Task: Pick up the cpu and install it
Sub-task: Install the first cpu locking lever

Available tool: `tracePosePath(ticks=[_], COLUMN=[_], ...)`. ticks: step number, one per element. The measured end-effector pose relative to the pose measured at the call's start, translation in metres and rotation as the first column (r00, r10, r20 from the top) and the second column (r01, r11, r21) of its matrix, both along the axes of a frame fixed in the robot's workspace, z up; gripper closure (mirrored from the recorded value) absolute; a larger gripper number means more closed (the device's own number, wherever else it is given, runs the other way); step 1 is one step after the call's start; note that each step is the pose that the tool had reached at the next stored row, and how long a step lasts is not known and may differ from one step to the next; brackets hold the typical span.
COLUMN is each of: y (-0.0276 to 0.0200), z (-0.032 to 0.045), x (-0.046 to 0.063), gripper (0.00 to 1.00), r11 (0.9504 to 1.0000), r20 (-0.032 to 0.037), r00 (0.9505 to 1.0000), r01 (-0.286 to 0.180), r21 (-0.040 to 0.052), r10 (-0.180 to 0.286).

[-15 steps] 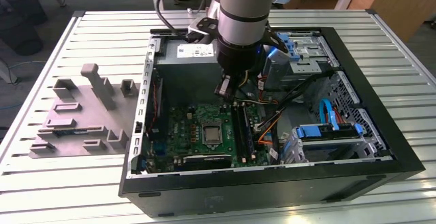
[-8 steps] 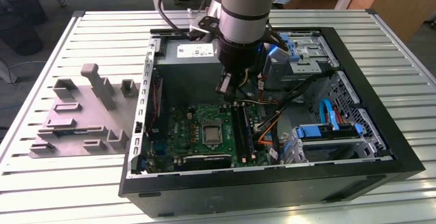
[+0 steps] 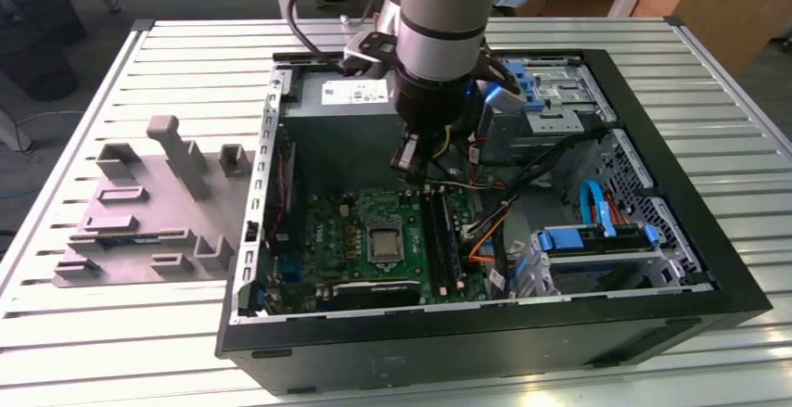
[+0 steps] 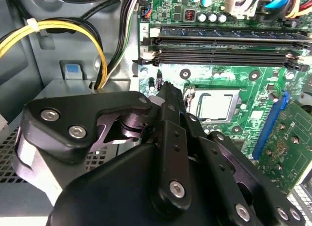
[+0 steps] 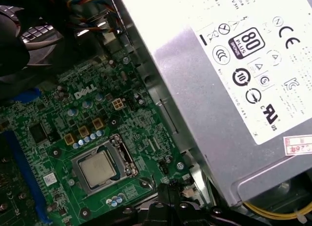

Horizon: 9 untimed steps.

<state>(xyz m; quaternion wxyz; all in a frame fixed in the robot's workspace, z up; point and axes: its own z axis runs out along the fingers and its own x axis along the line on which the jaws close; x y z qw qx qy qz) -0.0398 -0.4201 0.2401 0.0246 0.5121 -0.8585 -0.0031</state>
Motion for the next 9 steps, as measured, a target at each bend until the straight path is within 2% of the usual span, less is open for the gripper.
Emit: tracePosePath(ticks=[6, 9], y=[0.0, -0.0015], z=[-0.001, -0.0011], x=[-0.002, -0.0045], gripper=[0.89, 0.89], r11=[0.9998, 0.9995], r20=[0.0, 0.0], r00=[0.9998, 0.9995], r01=[-0.021, -0.032], r21=[-0.0022, -0.0034], r10=[0.021, 0.032])
